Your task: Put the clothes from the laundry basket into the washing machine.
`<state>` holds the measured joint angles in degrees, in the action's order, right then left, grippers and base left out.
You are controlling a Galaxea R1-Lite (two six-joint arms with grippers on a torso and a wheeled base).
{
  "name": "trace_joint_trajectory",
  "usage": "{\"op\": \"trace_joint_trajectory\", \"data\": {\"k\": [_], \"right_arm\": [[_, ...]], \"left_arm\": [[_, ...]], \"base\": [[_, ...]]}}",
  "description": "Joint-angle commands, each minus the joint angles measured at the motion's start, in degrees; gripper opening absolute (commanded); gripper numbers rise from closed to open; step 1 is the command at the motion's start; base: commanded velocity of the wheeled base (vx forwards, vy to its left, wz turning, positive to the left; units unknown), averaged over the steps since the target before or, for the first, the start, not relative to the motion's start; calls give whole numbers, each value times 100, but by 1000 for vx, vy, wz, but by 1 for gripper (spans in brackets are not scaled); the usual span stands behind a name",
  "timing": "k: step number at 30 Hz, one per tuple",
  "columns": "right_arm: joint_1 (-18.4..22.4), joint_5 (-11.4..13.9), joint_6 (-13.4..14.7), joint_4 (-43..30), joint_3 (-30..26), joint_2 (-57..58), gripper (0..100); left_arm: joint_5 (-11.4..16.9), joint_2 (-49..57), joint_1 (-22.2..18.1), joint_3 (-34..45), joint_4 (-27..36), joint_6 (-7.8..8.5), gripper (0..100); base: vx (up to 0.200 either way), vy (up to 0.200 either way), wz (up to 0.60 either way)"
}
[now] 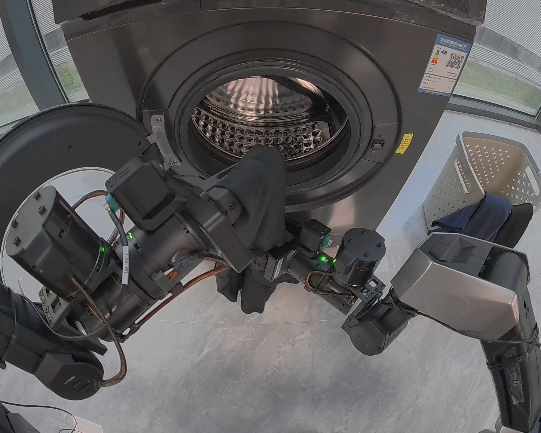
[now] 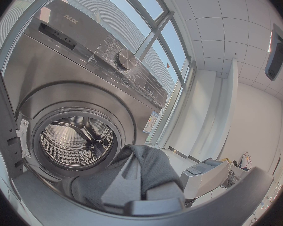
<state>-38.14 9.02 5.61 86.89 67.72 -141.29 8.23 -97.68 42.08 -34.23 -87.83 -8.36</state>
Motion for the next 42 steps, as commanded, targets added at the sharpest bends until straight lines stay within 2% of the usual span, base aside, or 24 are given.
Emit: {"op": "trace_joint_trajectory", "data": {"k": [1,5,11,15,21,25,32,33,36,39,42], "right_arm": [[53,-14,2,38,57,-30,0],[123,-120,11,64,-57,172,0],[352,-445,72,73,-593,928,0],[510,-454,72,12,-778,1385,0],[475,-471,90,-6,-866,1736,0],[395,-621,125,-15,-874,1851,0],[272,-656,204,-23,-945,1886,0],[272,-656,204,-23,-945,1877,0],[264,-656,204,-23,-927,1859,0],[264,-656,204,-41,-883,1868,0],[246,-656,204,-85,-839,1877,0]], "left_arm": [[-23,-5,-69,22,-23,-7,0],[-76,-14,-262,48,-50,-7,0],[-111,-31,-956,347,-67,19,0],[-76,-146,-1273,813,-67,36,0],[-41,-735,-1334,1428,-76,89,0],[-41,-1306,-1431,1384,-76,151,0],[-32,-1763,-1422,1129,-85,177,0],[-23,-1772,-1422,1138,-85,177,100],[-14,-1772,-1369,1366,-76,186,100],[-5,-1763,-1185,1947,-85,203,100],[118,-1807,-991,2342,-85,362,100]], "base": [[0,0,0],[0,0,0],[0,0,0],[0,0,0],[0,0,0],[0,0,0],[0,0,0],[0,0,0],[0,0,0],[0,0,0],[0,0,0]]}}
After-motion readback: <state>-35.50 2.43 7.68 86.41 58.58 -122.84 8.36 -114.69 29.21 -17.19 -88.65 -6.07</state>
